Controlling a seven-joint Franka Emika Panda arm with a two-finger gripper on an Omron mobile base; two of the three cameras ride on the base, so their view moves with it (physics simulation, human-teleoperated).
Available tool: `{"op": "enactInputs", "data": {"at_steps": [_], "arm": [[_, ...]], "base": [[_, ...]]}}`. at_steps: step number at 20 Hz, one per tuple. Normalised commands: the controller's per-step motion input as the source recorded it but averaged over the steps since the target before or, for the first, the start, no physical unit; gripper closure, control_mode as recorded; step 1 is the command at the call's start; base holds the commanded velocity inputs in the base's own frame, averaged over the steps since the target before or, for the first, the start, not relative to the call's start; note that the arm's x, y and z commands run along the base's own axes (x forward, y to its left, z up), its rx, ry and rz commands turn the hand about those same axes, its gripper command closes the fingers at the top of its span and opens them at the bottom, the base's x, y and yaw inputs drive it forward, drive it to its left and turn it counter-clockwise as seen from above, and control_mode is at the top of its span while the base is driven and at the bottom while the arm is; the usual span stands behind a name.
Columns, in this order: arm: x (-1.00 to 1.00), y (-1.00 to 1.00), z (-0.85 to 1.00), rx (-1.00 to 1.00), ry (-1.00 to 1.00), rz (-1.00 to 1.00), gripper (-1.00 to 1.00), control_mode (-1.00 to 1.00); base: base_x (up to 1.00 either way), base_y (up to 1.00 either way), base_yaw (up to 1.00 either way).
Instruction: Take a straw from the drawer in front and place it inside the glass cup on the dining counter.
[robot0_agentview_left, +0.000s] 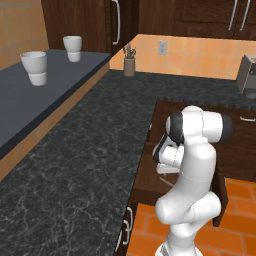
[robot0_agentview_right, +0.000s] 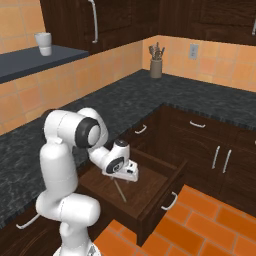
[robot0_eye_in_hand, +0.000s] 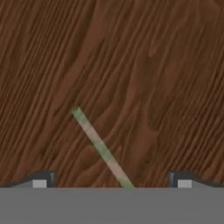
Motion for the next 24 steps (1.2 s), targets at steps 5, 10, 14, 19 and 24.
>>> {"op": "enactInputs", "data": {"at_steps": [5,10,14,19,24], "arm": [[0.13,0.02,-0.52,-0.02,0.00,0.01,-1.00,-1.00],[0.15,0.00,-0.44,0.00,0.00,0.01,-1.00,-1.00],[0.11,0.00,-0.36,0.00,-0.01,0.01,-1.00,-1.00],[0.06,0.00,-0.42,0.00,-0.01,0.02,-1.00,-1.00],[0.00,-0.06,-0.24,0.00,-0.06,0.01,1.00,-1.00]], "base": [[0.00,0.00,0.00],[0.00,0.00,0.00],[0.00,0.00,0.00],[0.00,0.00,0.00],[0.00,0.00,0.00]]}}
